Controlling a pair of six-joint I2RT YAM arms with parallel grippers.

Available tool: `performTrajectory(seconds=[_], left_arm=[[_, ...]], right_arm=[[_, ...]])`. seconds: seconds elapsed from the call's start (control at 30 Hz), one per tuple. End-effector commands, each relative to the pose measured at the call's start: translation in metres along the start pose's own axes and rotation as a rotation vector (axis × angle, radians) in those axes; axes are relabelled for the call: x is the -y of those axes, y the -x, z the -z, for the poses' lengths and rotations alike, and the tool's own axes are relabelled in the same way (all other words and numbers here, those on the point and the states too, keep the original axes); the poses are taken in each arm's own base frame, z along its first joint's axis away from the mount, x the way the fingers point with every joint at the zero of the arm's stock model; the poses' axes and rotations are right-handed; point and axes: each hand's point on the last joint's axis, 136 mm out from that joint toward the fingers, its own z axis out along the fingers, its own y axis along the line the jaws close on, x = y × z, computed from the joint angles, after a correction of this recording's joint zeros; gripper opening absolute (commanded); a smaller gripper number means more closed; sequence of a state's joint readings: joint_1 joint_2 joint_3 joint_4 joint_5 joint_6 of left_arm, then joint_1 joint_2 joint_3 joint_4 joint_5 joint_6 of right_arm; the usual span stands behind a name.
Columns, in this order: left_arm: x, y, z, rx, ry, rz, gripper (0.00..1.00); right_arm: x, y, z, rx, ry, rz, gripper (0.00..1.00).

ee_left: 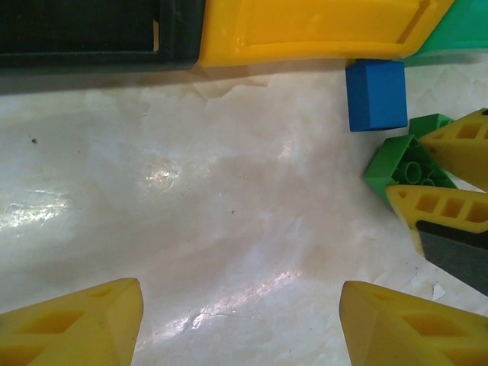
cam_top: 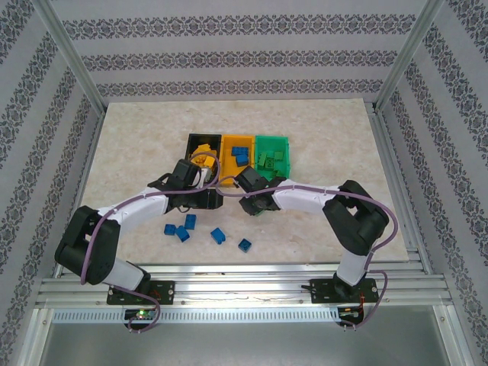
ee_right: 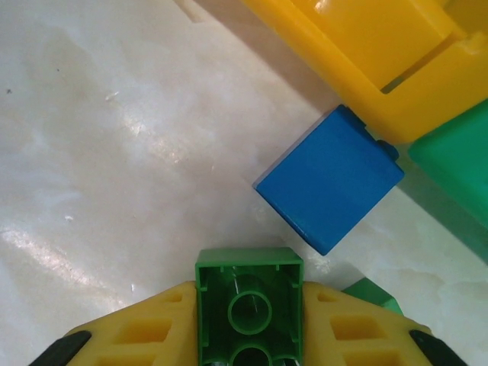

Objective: Sort the legos into containers by color
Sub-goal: Pick up the lego from the center of the table, then place the lego in the container.

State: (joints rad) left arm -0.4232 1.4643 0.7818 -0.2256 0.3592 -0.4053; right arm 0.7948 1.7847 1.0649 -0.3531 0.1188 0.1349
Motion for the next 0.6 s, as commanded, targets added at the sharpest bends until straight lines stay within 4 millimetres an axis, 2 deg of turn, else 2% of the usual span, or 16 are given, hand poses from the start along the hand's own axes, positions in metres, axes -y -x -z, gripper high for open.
performTrajectory(seconds=[0.0,0.07,0.17,0.3,0.4,0.5,0.57], left_arm=[[-0.001,0.003,0.004,0.029,-0.012,0.006,0.69],[0.0,0.003,0.005,0.028,-0.015,0.005,0.69],[0.003,0.004,0.004,0.031,-0.036,0.01,0.69],[0.02,0.005,0.001,0.045,-0.079,-0.014,0.68],[0.038,0.005,-0.004,0.049,-0.116,-0.045,0.69],[0.06,0.006,-0.008,0.049,-0.142,-0.097,0.69],[0.076,0.006,-0.011,0.044,-0.157,-0.135,0.7]], right_arm=[[-0.003,0.01,0.024,0.033,0.026,-0.029,0.27],[0.0,0.02,0.038,0.076,0.039,-0.054,0.27],[0.016,0.039,0.06,0.146,0.047,-0.111,0.27],[0.056,0.061,0.079,0.231,0.026,-0.211,0.27],[0.084,0.077,0.078,0.258,0.016,-0.273,0.28],[0.105,0.087,0.066,0.255,-0.012,-0.307,0.29],[0.116,0.092,0.057,0.24,-0.018,-0.328,0.42]])
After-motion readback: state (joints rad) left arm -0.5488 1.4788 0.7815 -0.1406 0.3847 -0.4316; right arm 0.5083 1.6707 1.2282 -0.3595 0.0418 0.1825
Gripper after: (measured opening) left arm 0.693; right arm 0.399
